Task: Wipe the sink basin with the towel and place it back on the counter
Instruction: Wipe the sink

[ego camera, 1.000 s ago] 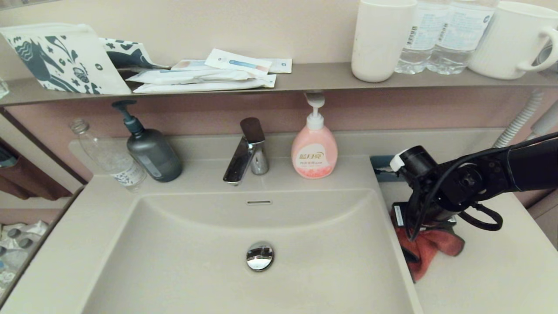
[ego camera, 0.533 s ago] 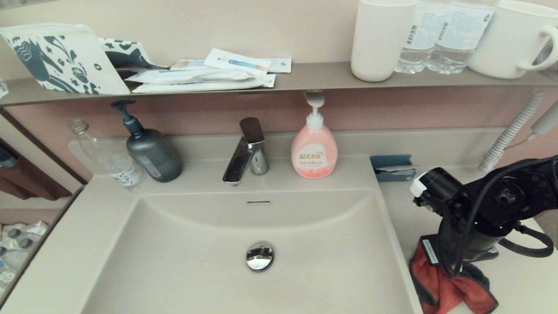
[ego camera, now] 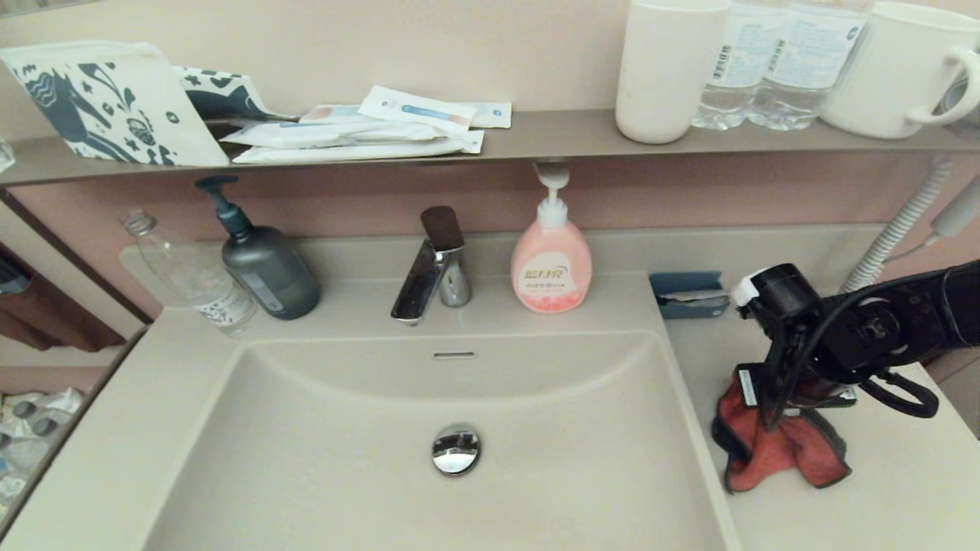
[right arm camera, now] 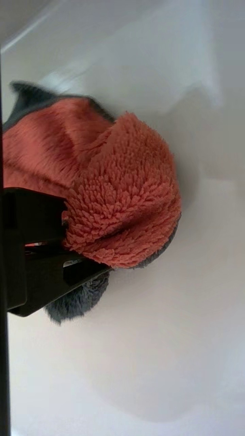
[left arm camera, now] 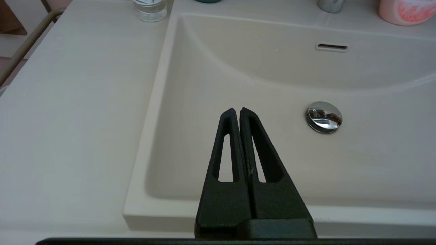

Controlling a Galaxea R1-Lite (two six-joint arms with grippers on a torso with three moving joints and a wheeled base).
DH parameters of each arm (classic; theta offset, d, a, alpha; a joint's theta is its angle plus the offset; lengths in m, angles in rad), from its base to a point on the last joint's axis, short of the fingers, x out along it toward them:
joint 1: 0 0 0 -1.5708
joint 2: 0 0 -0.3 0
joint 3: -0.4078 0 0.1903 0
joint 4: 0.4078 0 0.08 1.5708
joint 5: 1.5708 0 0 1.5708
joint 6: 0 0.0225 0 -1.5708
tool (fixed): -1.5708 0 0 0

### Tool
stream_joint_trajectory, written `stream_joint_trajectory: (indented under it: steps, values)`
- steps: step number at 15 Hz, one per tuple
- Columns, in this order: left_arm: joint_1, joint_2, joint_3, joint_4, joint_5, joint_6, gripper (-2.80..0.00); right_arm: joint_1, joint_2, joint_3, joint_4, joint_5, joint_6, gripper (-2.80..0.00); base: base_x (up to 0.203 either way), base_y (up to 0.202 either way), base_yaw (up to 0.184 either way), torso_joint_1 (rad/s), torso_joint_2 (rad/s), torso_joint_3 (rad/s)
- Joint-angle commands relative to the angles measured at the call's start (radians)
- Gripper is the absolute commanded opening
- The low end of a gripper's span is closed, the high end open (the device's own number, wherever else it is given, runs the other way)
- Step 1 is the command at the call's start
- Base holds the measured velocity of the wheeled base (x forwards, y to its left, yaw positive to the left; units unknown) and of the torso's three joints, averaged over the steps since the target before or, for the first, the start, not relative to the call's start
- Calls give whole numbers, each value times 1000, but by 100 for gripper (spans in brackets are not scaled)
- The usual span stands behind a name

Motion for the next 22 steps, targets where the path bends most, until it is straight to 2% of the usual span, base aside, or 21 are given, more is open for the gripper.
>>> stream_joint_trajectory:
  steps: [1, 6, 11, 13, 18, 22]
  values:
    - [0, 1, 0, 0, 1, -1, -280, 0, 87, -55, -24, 6, 28, -280, 0, 0, 0, 0, 0, 0]
    - [0, 1, 0, 0, 1, -1, -280, -30, 165, -180, -52, 11, 66, -280, 0, 0, 0, 0, 0, 0]
    - [0, 1, 0, 0, 1, -1, -280, -154, 129, -167, -43, 5, 42, -280, 0, 0, 0, 0, 0, 0]
    - [0, 1, 0, 0, 1, -1, -280, -210, 110, -140, -43, 3, 3, -280, 0, 0, 0, 0, 0, 0]
    - [0, 1, 0, 0, 1, -1, -280, -334, 26, -24, -41, 5, -159, -280, 0, 0, 0, 0, 0, 0]
    - [0, 1, 0, 0, 1, -1, -280, -356, -112, 133, -19, 44, -253, -280, 0, 0, 0, 0, 0, 0]
